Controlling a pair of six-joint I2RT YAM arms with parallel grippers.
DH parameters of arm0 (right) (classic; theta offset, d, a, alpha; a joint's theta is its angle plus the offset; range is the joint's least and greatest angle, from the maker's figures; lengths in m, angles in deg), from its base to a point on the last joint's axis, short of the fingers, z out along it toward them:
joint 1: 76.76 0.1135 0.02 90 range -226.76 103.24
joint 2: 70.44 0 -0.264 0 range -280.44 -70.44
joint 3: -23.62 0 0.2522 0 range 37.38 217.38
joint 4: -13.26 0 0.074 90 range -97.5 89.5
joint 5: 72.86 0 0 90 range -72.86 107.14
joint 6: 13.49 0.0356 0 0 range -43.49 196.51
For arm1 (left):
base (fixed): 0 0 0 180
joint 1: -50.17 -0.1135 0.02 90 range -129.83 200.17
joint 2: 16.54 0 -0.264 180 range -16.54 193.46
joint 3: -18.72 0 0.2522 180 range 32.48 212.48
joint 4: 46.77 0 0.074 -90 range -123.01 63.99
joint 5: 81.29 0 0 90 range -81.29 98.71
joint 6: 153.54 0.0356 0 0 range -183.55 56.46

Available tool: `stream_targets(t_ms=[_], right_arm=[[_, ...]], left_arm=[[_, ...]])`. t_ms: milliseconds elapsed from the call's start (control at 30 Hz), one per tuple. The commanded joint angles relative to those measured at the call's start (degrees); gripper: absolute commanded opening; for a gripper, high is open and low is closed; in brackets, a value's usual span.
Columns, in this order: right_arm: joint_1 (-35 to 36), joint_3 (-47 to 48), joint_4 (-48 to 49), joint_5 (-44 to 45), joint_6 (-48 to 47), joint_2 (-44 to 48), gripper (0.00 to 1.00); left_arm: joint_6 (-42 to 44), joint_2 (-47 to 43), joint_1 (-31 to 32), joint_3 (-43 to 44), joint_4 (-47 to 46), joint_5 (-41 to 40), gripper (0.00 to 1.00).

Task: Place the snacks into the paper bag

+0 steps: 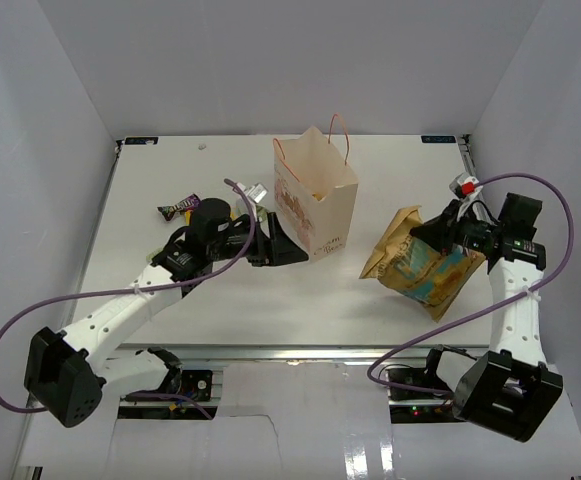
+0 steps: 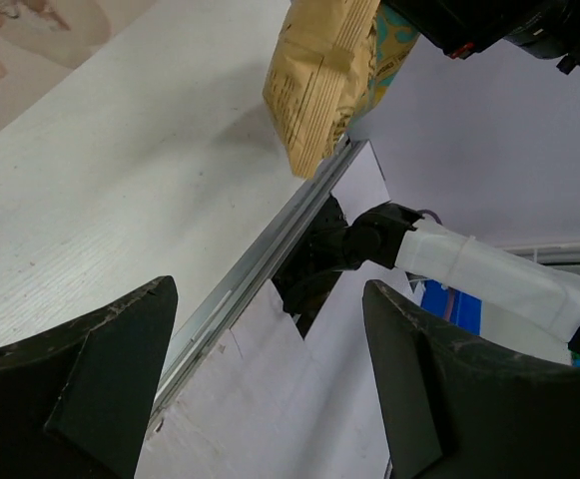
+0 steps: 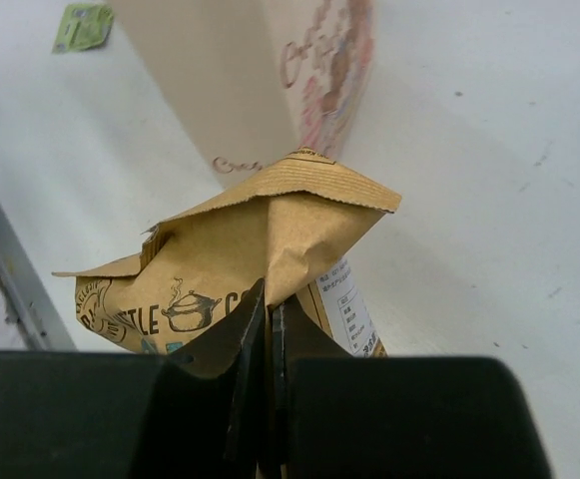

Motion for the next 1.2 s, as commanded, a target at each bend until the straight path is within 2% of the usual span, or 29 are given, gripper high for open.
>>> stream_targets(t_ms=[0,33,67,200,367,567,867,900,1000,1033,1067,1100,1133,1167], right_arm=[[0.2,0.5,-21.2,-7.5,-20.8,0.9,0.08],[0.4,0.5,-24.7,-8.7,-28.4,1.2,0.08],[0.6,0.6,-27.7,-9.0,-31.7,1.4,0.08],[2.2,0.7,-36.3,-9.3,-39.7,3.4,0.08],[5.2,-1.0,-37.4,-9.4,-40.1,5.0,0.08],[7.8,-2.1,-32.9,-9.7,-35.8,5.9,0.08],[9.0,-2.3,-32.2,-11.2,-34.8,6.3,0.08],[9.1,-2.3,-32.8,-11.3,-35.1,6.3,0.08],[9.2,-2.4,-32.9,-11.5,-35.6,6.3,0.08],[9.2,-2.6,-32.8,-11.4,-35.7,6.4,0.08],[9.3,-2.7,-32.8,-11.4,-35.8,6.4,0.08],[9.2,-2.8,-32.7,-11.4,-35.8,6.4,0.09],[9.3,-3.0,-32.5,-11.2,-35.8,6.5,0.1],[9.2,-3.0,-32.5,-11.1,-35.9,6.5,0.15]], left_arm=[[4.3,2.8,3.8,5.4,-1.9,0.7,0.85],[4.9,3.7,4.8,6.2,-1.9,0.3,0.85],[5.2,4.6,6.0,7.0,-1.9,-0.1,0.85],[6.8,10.5,12.0,11.0,-1.9,-3.1,0.85],[7.6,17.3,17.6,15.7,-1.9,-5.9,0.85],[8.1,26.0,22.7,22.1,-1.1,-11.1,0.85],[9.5,33.0,26.1,27.1,2.6,-15.8,0.84],[9.5,33.2,26.1,27.3,2.7,-15.7,0.74],[9.3,33.6,26.1,28.1,2.8,-15.1,0.56],[9.3,33.6,26.0,28.2,2.9,-15.2,0.44],[9.3,33.4,26.1,28.2,2.9,-15.3,0.38],[9.3,33.1,26.1,28.2,3.0,-15.4,0.33],[9.3,32.9,26.1,28.1,3.1,-15.3,0.22],[9.4,32.6,26.1,27.8,3.1,-15.4,0.18]])
